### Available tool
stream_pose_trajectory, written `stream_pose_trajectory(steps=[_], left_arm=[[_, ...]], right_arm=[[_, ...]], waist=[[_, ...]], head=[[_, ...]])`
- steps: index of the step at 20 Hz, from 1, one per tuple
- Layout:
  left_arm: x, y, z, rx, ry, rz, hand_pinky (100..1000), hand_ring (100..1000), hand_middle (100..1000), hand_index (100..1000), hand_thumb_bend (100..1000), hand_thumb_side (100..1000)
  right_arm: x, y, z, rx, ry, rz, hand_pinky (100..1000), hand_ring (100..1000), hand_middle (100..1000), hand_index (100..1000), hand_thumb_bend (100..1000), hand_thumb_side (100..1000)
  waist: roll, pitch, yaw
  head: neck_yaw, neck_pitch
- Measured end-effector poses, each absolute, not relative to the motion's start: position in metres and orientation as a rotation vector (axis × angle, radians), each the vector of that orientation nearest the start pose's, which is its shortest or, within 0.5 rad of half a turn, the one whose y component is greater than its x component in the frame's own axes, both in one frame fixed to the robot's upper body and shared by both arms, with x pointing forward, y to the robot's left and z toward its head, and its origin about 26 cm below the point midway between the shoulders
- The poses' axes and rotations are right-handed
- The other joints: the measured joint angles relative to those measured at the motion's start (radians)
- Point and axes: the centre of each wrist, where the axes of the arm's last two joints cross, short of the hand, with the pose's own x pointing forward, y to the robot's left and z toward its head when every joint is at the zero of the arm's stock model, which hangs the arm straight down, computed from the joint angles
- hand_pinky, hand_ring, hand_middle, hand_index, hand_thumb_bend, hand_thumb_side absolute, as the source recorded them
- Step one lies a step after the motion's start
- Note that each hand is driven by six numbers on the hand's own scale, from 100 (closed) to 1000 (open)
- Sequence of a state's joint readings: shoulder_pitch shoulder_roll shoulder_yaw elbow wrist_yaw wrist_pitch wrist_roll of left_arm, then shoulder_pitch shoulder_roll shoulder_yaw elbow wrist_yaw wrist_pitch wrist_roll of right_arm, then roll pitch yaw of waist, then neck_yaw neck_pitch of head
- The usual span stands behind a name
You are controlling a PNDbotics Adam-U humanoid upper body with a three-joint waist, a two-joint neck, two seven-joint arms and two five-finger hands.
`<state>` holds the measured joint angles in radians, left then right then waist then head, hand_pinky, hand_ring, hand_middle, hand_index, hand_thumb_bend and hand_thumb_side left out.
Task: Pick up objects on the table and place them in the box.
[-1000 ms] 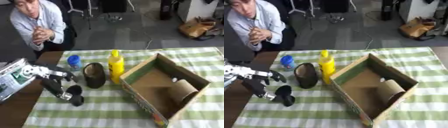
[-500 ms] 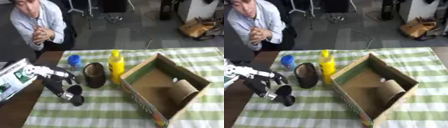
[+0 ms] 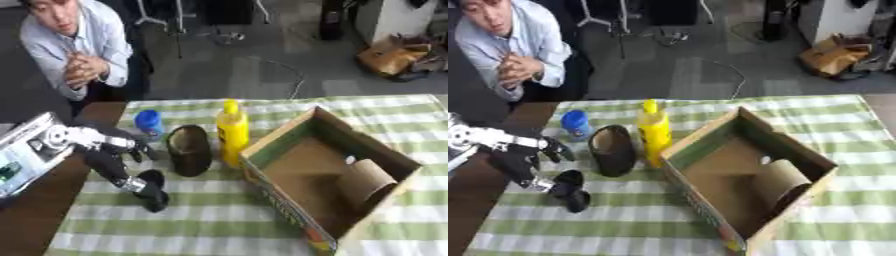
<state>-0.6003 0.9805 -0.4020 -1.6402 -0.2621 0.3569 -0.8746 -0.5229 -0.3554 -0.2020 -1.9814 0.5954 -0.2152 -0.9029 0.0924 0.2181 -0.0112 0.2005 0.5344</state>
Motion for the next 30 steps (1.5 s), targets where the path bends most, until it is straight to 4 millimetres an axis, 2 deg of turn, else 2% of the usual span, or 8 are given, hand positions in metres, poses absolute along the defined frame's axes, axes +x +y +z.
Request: stream_pose_trajectory(steps=[13,30], left_arm=[[0.358,0.338,0.231,0.465,-0.841,-1.504,807,954,1000,1000,597,641],[0.36,0.345,0.234,0.478,-0.888,-1.462,790,947,1000,1000,587,647]], right_arm=[[0.31,-0.292,0.28,1.26,2.775,0.6,828,803,654,607,100,1000],[0.31,-0.292,0.28,1.262,2.776,0.599,828,803,653,602,100,1000]], waist=[[-0.007,0.002,0.004],[-0.007,0.002,0.002]], head=[[0.0,-0.003],[0.0,-0.009]])
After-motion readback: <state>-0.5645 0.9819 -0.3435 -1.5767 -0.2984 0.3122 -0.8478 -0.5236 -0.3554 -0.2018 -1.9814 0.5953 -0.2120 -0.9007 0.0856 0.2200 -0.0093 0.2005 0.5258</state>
